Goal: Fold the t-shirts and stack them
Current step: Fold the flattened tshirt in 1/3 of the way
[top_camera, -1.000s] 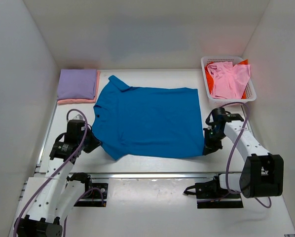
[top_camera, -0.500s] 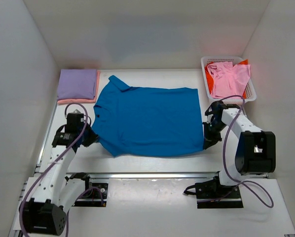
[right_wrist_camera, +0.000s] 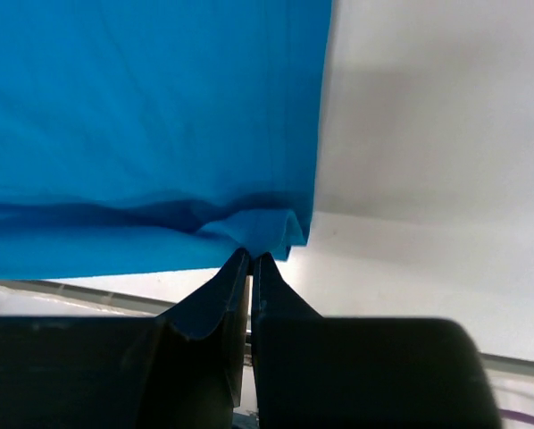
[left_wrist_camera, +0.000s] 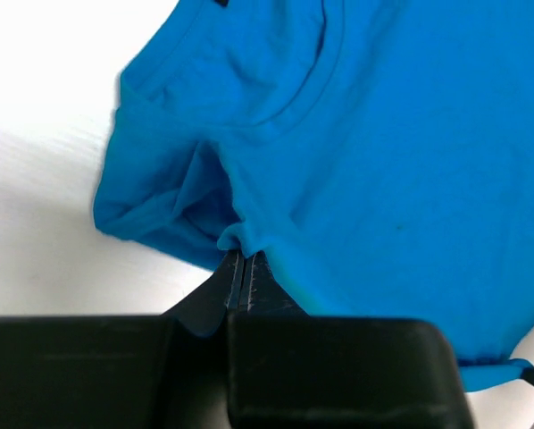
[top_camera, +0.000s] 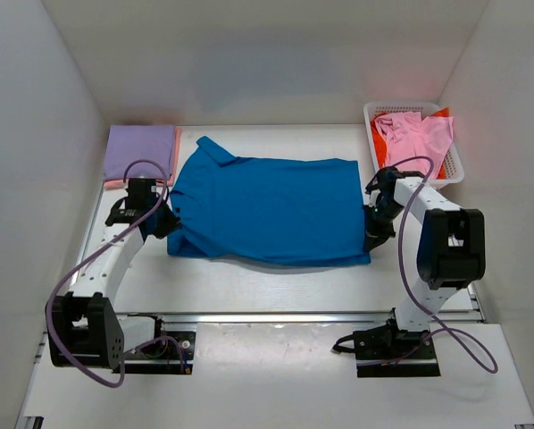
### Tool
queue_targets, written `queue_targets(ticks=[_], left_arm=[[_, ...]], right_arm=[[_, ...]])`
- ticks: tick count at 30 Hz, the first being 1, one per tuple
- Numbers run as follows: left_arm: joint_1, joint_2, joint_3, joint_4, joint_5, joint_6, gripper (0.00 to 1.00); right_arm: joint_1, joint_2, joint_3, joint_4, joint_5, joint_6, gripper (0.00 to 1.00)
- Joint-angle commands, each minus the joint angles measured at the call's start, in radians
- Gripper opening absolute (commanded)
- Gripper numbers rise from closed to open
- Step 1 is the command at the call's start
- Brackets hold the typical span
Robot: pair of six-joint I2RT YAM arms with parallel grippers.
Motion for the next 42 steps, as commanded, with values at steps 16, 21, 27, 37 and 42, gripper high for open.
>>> queue_targets(ticks=[16, 21, 27, 37, 42], left_arm=[[0.018, 0.278, 0.178, 0.151, -0.022, 0.081, 0.01], [0.024, 0.360, 0.254, 0.145, -0.025, 0.095, 0.37], [0.039, 0.272, 0.196, 0.146, -0.056, 0.087, 0.38], [0.018, 0.083, -0.029, 0.059, -0.083, 0.131, 0.50], [0.027, 0.031, -0.091, 0.049, -0.122, 0.150, 0.52]], right_arm=[[-0.004, 0.183, 0.243, 0.016, 0.040, -0.005, 0.00], [-0.001, 0.171, 0.299, 0.082, 0.112, 0.016, 0.15], [-0.014, 0.010, 0.232, 0.249, 0.111, 0.081, 0.31], [0.003, -0.125, 0.015, 0.309, 0.061, 0.018, 0.30], [0.023, -0.216, -0.132, 0.390, 0.037, -0.019, 0.32]])
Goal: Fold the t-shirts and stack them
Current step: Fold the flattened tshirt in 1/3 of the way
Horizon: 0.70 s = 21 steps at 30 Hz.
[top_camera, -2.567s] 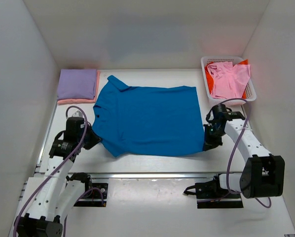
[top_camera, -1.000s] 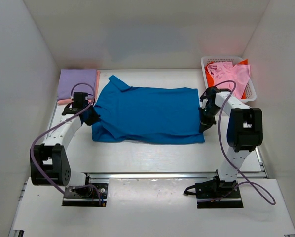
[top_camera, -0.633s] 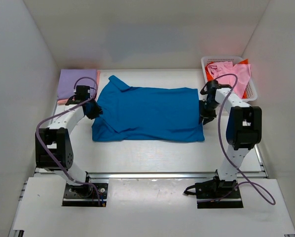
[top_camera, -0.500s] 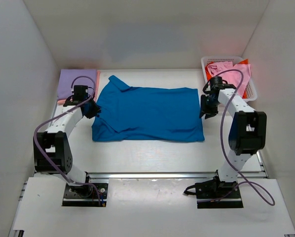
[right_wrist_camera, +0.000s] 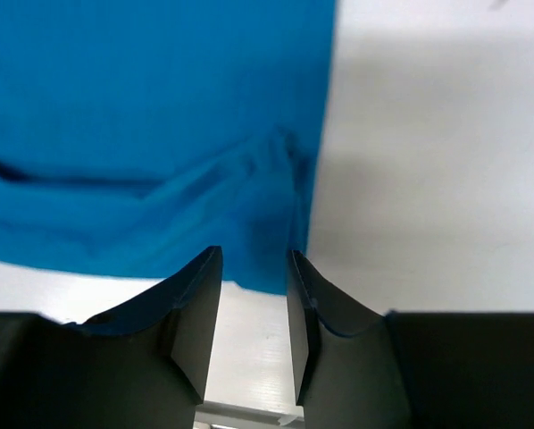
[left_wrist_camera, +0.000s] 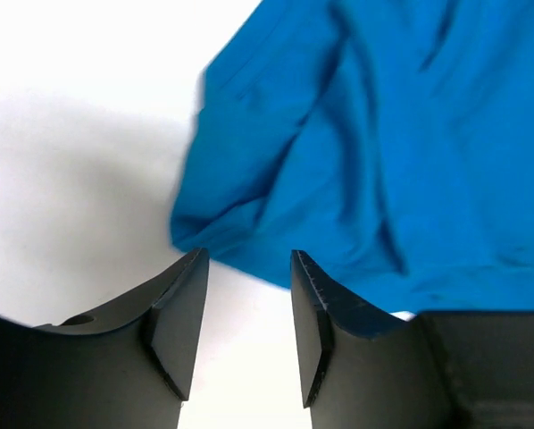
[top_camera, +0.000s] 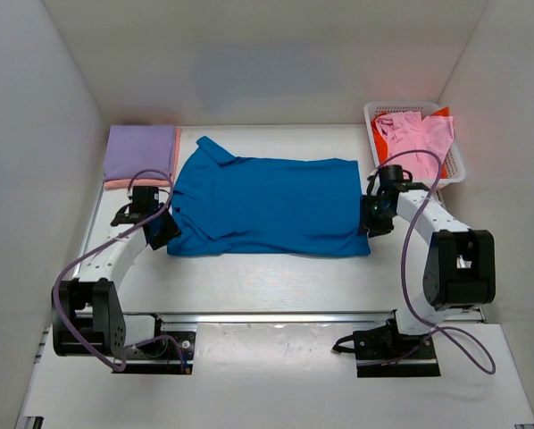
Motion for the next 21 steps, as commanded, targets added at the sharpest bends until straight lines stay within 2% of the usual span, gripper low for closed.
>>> queue_targets(ticks=[1, 9, 21], left_arm=[[-0.005, -0.068, -0.021, -0.001, -0.058, 0.024, 0.54], [-0.028, 0.014, 0.036, 0.081, -0.063, -0.008, 0.56], [-0.054, 0.223, 0.117, 0.218, -0.066, -0.051, 0.56]], right_arm=[[0.000, -0.092, -0.070, 0.108, -0.034, -0.047, 0.33], [-0.007, -0.155, -0.153, 0.222, -0.032, -0.061, 0.31], [0.027, -0.086, -0.160, 0.306, -0.014, -0.035, 0.30]])
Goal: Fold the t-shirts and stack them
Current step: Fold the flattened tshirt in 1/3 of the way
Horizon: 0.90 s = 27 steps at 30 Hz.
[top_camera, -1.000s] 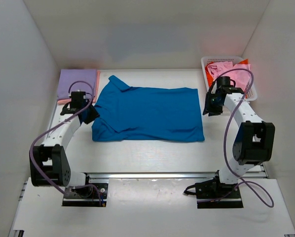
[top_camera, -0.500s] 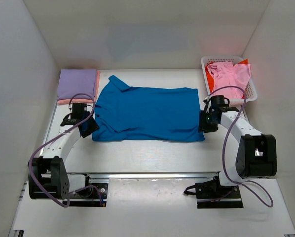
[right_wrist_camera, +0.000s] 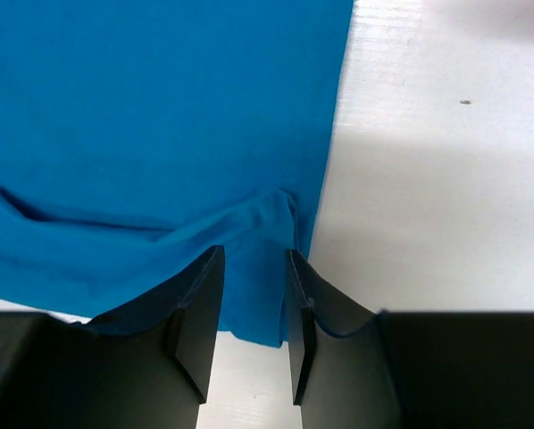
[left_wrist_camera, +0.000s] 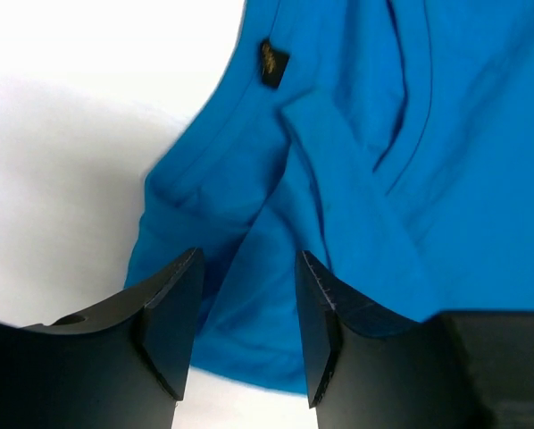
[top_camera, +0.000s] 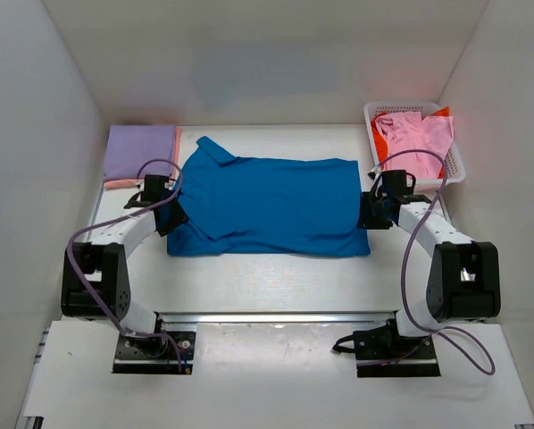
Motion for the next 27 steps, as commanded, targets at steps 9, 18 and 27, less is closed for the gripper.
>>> queue_targets(ticks=[9, 18, 27], left_arm=[[-0.023, 0.126, 0.077, 0.120, -0.008, -0.020, 0.54], [-0.015, 0.153, 0.097, 0.127, 0.002, -0.009, 0.13], [-0.003, 0.129, 0.091, 0.119, 0.025, -0.008, 0.07]], right_arm=[[0.035, 0.056, 0.002, 0.074, 0.025, 0.019, 0.30], [0.023, 0.050, -0.036, 0.143, 0.048, 0.089, 0.28], [0.024, 0.079, -0.033, 0.116, 0.119, 0.143, 0.30]])
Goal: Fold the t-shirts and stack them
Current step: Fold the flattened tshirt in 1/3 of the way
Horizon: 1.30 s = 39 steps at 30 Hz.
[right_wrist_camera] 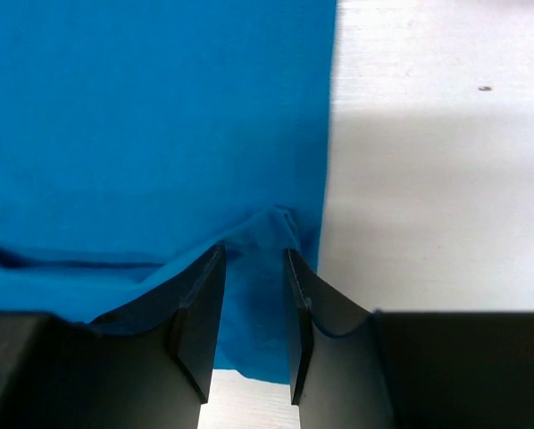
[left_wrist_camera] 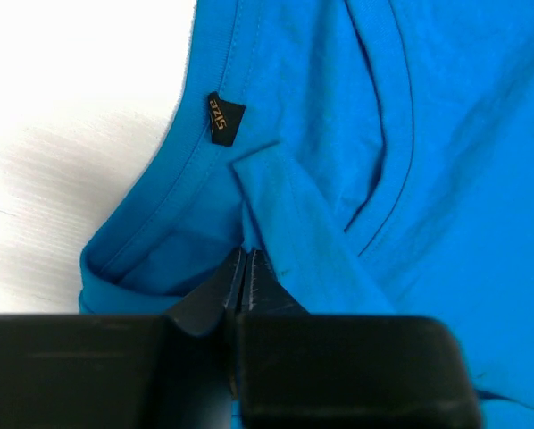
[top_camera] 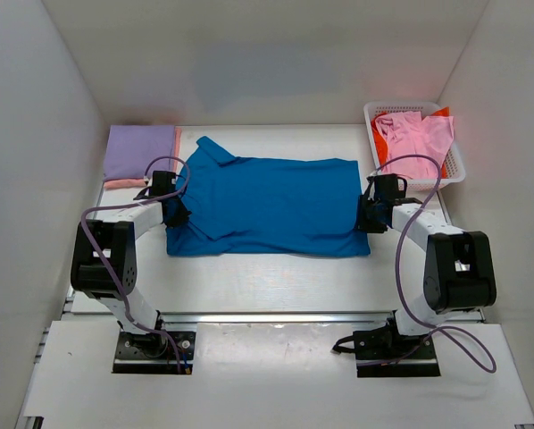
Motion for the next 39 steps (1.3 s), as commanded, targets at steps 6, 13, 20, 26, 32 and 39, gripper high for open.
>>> queue_targets(ticks=[6, 13, 20, 26, 32, 39], left_arm=[[-0.002, -0.060, 0.028, 0.008, 0.011, 0.012, 0.00], [0.000, -0.060, 0.018, -0.001, 0.017, 0.009, 0.00], [0.004, -0.062, 0.026, -0.015, 0.021, 0.017, 0.00], [0.011, -0.068, 0.048, -0.048, 0.010, 0.034, 0.00], [0.021, -0.111, 0.069, -0.064, -0.003, 0.038, 0.00], [0.030, -0.148, 0.040, -0.070, 0.003, 0.040, 0.00]], right_arm=[[-0.014, 0.017, -0.004, 0.038, 0.065, 0.018, 0.32], [-0.025, 0.040, 0.013, 0.027, 0.067, 0.015, 0.32], [-0.029, 0.063, 0.034, 0.023, 0.024, 0.005, 0.10], [-0.022, 0.017, 0.045, 0.006, 0.056, 0.005, 0.00], [-0.054, -0.043, 0.051, -0.011, 0.060, 0.002, 0.00], [-0.069, -0.070, 0.025, -0.005, 0.054, -0.007, 0.00]])
